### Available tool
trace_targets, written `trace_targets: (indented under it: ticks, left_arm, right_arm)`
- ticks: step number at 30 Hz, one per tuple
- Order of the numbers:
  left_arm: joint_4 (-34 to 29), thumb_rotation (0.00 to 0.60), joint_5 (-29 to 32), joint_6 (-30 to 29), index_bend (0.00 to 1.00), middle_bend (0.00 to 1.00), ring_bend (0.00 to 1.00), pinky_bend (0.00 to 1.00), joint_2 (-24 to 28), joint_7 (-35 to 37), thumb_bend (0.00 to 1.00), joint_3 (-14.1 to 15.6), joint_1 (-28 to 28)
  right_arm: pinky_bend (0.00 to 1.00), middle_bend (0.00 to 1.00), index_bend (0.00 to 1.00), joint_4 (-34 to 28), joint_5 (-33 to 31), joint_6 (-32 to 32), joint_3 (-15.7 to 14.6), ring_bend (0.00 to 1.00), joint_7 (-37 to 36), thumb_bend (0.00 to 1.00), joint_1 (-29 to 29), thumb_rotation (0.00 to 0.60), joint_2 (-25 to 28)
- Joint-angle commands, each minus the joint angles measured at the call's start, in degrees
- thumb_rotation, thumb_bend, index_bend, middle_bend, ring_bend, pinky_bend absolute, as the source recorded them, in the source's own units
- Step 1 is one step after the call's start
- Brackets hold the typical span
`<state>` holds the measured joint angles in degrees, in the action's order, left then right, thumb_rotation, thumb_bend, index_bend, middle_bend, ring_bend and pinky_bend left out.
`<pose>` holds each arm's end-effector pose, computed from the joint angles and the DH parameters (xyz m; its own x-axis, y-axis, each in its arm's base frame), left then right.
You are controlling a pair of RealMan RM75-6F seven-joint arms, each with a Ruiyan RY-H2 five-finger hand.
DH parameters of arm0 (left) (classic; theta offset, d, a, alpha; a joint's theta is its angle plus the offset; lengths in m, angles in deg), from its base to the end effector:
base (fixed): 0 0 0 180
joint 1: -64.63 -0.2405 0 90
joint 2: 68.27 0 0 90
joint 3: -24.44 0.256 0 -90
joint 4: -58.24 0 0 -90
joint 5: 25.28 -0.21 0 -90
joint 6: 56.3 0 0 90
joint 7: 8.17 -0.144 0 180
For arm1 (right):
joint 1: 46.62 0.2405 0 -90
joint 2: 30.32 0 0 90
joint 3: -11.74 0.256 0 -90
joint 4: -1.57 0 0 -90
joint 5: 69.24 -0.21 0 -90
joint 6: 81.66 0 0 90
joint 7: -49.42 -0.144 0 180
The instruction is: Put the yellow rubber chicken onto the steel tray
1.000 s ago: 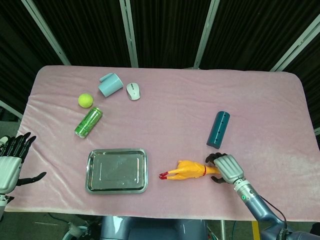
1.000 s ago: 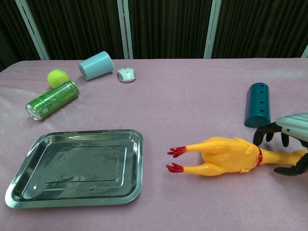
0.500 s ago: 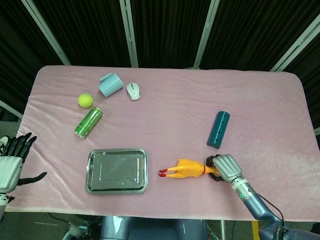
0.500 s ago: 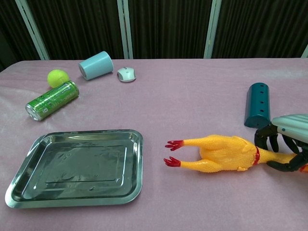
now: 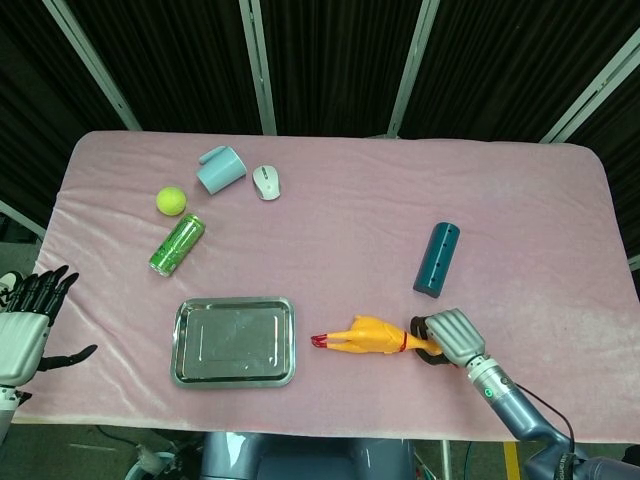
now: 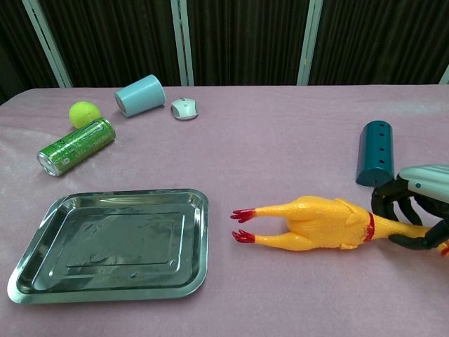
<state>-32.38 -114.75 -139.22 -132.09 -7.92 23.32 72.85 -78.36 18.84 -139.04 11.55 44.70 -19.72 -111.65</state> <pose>-0.3035 0.1927 0.1511 0.4347 0.0421 0.8996 0.8961 -0.1199 -0.4274 -0.2572 -0.2653 0.0076 0.3986 -0.3999 0.8254 -0.8948 -0.3672 0.2541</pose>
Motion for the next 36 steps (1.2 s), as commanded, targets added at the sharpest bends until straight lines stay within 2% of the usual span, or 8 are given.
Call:
trace_targets:
  ticks: [1,8,15,17,19,26,31,36]
  left_arm:
    - [-0.3,0.6,-0.2,0.3,0.0,0.0,0.0,0.0,0.1,-0.1,0.0,0.0,0.3]
    - [-1.7,0.6,-1.3,1.3,0.0,0.0,0.0,0.0,0.6,-0.5,0.0,0.0,1.6]
    - [-4.1,0.6,-2.4,3.6,0.0,0.03,0.01,0.0,1.3,-0.3,0.0,-0.5,4.0]
    - [-5.2,0.6,-2.8,4.3,0.0,0.06,0.04,0.05,1.2,-0.3,0.0,-0.9,5.0]
    - [-7.9,0.6,-3.1,5.7,0.02,0.09,0.09,0.13,0.8,0.2,0.01,-2.0,6.8]
    - [-20.9,0.6,-2.3,15.9,0.06,0.14,0.15,0.19,5.1,8.0,0.04,-3.5,14.1]
    - [-24.7,0.6,1.2,19.9,0.07,0.14,0.15,0.21,4.2,2.6,0.04,-5.9,17.8]
    - [-27.5,0.6,7.7,23.8,0.11,0.14,0.15,0.21,1.4,-3.1,0.06,-8.0,21.5]
  right_arm:
    - [0.85,0.67,0.83,0.2,2.9,-1.9,-1.1,0.68,-4.7,0.84,0.3,0.6,1.8]
    - [0.87,0.69,0.86,-0.6,5.9,-4.3,-2.3,0.7,-13.0,0.89,0.5,0.6,4.1]
    - [0.87,0.69,0.86,-2.4,9.4,-7.2,-3.6,0.7,-22.9,0.9,1.3,0.6,7.7]
    - [0.87,0.69,0.86,-3.2,10.2,-8.1,-3.6,0.7,-23.9,0.9,1.6,0.6,8.3]
    - [0.87,0.69,0.86,-4.5,11.5,-9.1,-3.3,0.7,-22.9,0.9,2.1,0.6,8.9]
    - [0.87,0.69,0.86,-8.8,10.7,-7.6,-1.8,0.7,-16.7,0.9,3.7,0.6,9.1]
    - [0.87,0.69,0.87,-11.4,8.3,-6.4,-0.1,0.7,-11.7,0.9,4.5,0.6,8.6]
    - [0.87,0.69,0.87,-13.4,5.0,-4.5,1.8,0.7,-8.3,0.9,5.5,0.6,8.3]
